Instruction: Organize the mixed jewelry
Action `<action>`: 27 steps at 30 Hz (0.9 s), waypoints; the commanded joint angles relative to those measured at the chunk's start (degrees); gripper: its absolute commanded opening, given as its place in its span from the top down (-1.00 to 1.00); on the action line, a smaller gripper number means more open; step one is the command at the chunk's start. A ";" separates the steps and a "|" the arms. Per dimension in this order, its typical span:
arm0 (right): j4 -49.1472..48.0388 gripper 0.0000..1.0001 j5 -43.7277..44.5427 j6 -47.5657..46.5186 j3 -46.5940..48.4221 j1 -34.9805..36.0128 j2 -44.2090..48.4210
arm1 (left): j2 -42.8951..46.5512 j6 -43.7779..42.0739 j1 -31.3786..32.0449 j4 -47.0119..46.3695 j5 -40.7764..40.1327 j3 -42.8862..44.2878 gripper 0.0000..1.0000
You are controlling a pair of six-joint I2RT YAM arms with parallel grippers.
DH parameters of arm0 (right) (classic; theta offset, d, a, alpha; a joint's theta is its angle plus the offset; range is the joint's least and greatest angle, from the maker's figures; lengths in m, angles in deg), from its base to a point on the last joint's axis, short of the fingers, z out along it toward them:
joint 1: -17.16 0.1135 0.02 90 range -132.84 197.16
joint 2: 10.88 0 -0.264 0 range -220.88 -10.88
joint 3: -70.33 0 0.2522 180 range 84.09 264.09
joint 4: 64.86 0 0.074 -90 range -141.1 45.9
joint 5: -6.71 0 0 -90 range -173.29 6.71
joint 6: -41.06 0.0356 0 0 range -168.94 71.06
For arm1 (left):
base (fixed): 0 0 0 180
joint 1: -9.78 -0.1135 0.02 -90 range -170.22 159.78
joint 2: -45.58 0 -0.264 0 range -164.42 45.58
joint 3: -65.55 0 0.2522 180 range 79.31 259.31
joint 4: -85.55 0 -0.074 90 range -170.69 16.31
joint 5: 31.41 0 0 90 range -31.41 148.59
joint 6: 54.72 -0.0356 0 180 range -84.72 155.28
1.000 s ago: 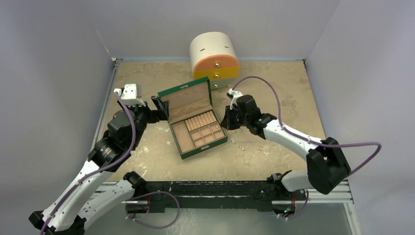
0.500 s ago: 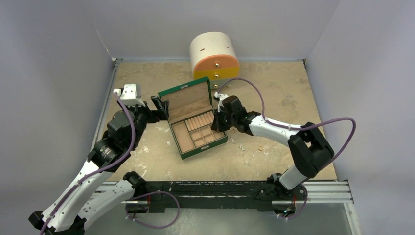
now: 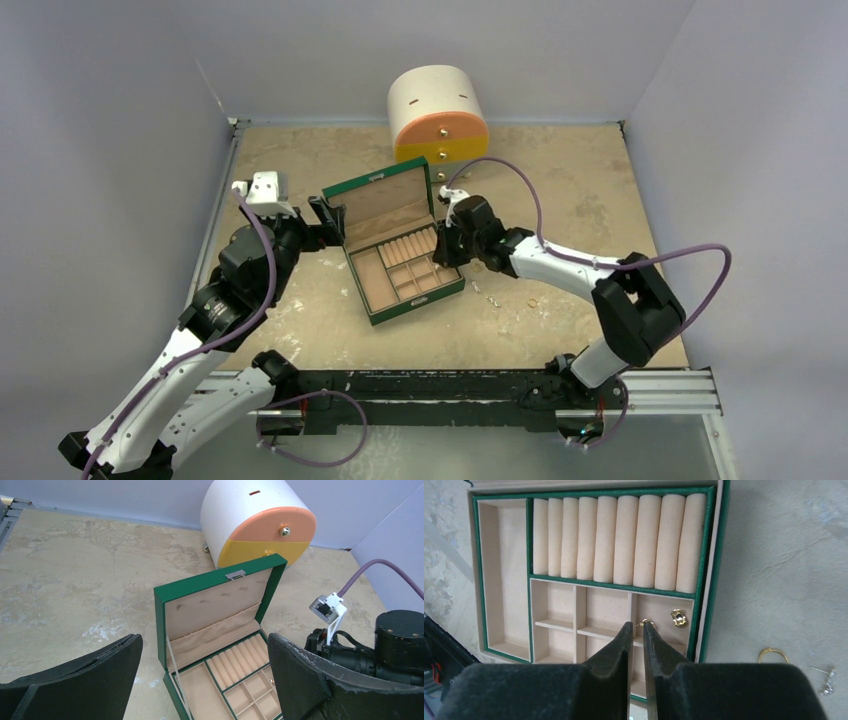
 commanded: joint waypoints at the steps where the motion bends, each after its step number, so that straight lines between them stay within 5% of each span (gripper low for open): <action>1: -0.66 0.69 3.45 0.80 0.48 0.34 4.83 | 0.14 0.31 -0.41 -2.57 -0.09 0.31 -0.92; 17: 9.90 0.49 23.65 8.32 -10.47 0.40 22.60 | -0.08 0.40 -0.36 -2.57 0.25 0.31 -0.92; 27: 12.66 0.39 21.32 10.93 -16.59 0.34 25.60 | -0.42 0.48 -0.39 -2.66 0.48 0.17 -0.92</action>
